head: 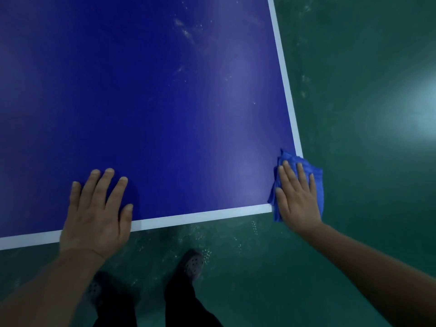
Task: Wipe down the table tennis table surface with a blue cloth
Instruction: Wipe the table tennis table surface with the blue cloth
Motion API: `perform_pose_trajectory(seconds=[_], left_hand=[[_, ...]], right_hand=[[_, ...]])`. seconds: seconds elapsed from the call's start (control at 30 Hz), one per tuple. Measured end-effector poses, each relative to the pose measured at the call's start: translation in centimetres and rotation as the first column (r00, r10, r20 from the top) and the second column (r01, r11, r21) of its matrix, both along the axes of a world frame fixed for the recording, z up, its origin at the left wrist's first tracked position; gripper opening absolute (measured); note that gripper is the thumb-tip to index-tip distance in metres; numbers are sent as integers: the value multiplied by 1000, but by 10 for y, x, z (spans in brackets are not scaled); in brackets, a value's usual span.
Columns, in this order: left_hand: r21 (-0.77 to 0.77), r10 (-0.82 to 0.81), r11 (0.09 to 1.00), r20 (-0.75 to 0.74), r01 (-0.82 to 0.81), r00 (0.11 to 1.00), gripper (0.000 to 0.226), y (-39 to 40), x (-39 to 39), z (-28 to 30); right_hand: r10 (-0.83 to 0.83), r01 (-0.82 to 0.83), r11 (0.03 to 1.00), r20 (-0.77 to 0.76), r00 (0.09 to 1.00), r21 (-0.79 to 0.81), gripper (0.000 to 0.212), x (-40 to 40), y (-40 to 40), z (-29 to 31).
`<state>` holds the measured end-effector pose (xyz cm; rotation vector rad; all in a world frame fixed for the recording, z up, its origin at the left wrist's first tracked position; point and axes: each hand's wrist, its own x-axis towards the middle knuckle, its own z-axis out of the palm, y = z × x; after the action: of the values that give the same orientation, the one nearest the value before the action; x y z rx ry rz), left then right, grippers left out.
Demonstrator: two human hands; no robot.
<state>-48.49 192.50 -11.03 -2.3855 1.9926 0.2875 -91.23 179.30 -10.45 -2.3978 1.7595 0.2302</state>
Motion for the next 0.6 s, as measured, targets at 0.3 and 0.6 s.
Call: perform_pose_trajectory(seconds=[0.3, 0.6], left_hand=[[-8, 0, 1000, -11, 0, 1000, 66, 0, -1, 0], [8, 15, 1000, -35, -15, 999, 67, -2, -2, 3]], right_hand=[[-306, 310, 950, 73, 949, -48, 60, 146, -70, 1], [209, -210, 978, -23, 978, -11, 59, 77, 1, 1]])
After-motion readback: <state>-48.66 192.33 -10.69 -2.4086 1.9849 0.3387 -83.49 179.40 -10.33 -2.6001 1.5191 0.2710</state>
